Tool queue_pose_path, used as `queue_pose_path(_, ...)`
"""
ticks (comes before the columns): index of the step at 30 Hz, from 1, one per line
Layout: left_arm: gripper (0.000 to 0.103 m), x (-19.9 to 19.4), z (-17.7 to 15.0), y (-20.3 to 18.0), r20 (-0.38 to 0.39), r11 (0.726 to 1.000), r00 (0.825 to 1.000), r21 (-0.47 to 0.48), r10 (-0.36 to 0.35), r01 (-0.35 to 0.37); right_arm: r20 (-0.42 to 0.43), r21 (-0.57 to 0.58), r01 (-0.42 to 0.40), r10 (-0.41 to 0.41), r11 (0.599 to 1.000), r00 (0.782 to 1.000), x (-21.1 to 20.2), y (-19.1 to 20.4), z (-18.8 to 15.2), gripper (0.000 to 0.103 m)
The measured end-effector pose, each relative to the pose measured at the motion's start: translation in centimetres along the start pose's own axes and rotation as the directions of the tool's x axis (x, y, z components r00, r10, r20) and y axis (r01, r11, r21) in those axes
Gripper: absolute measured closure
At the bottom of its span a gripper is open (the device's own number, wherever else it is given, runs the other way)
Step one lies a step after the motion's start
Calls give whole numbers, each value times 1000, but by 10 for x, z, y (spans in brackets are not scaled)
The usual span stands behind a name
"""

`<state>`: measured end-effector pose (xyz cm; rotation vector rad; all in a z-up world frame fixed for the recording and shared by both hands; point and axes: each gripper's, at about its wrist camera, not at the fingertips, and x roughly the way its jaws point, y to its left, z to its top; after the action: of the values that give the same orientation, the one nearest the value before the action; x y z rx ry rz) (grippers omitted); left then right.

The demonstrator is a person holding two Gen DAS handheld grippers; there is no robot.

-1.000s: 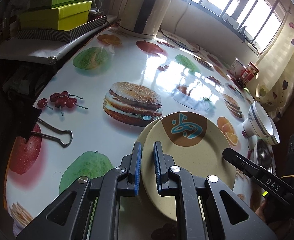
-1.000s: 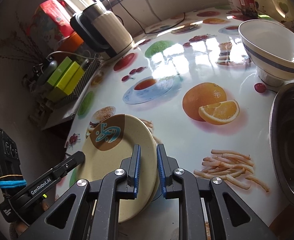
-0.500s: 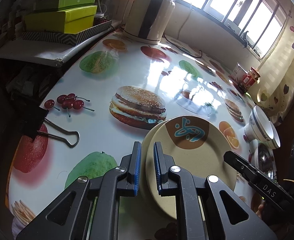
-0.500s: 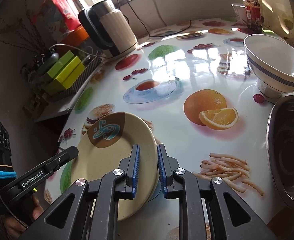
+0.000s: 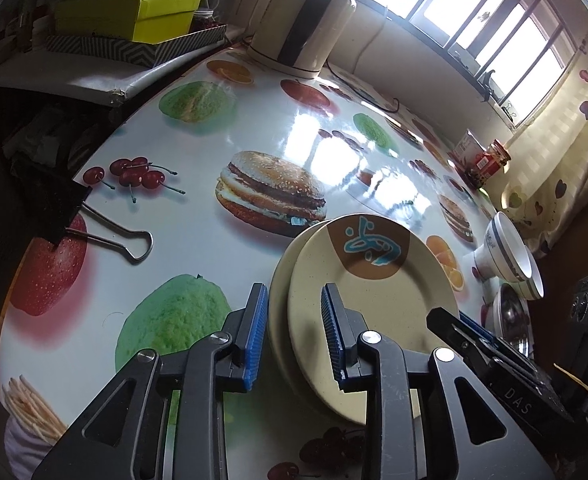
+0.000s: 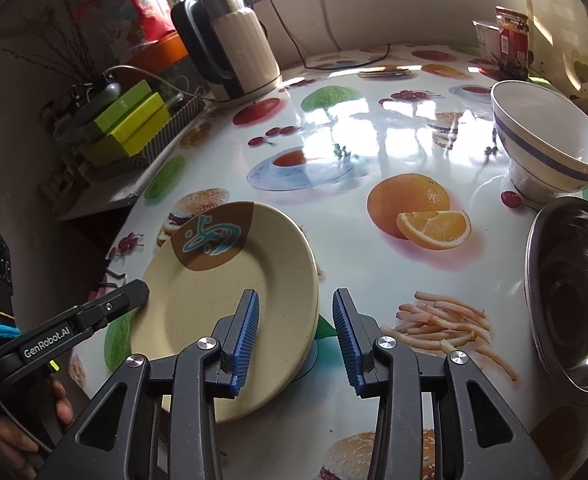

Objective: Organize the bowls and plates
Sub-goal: 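Move both open tools toward the white striped bowls beside the steel basin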

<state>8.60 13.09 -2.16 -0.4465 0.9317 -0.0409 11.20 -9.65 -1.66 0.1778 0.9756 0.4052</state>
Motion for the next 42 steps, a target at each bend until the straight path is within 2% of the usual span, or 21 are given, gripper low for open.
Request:
queue_pose_path(6, 72, 0, 0, -3, -8, 1000, 1000, 2, 2, -2, 0, -40, 23, -23, 999, 1000, 2, 10, 1, 64)
queue_pose_path(10, 71, 0, -1, -5, -9, 1000, 1000, 9, 10, -10, -8, -33, 2, -2, 999, 1000, 3, 10, 2, 59)
queue_pose_path(20, 70, 0, -1, -12, -4, 999, 999, 39, 32, -32, -13, -36, 10, -10, 999, 1000, 6, 9, 1, 58)
queue_pose_path(23, 69, -5, -2, -16, 27, 993, 996, 72, 87, -89, 5, -35, 28, -28, 999, 1000, 2, 8, 1, 50)
queue_pose_path(31, 68, -18, -3, -24, 86, 981, 985, 116, 149, -158, 51, -38, 62, -60, 997, 997, -11, 4, 3, 47)
queue_pose_path(35, 68, -26, -5, -31, 108, 978, 983, 131, 148, -161, 70, -52, 88, -84, 995, 994, -19, 6, 4, 45)
queue_pose_path(38, 65, -32, -8, -39, 142, 967, 974, 162, 176, -198, 88, -66, 95, -89, 993, 992, -27, 7, 4, 44)
queue_pose_path(42, 64, -40, -11, -50, 168, 962, 970, 178, 176, -206, 117, -85, 115, -104, 990, 988, -39, 10, 3, 39)
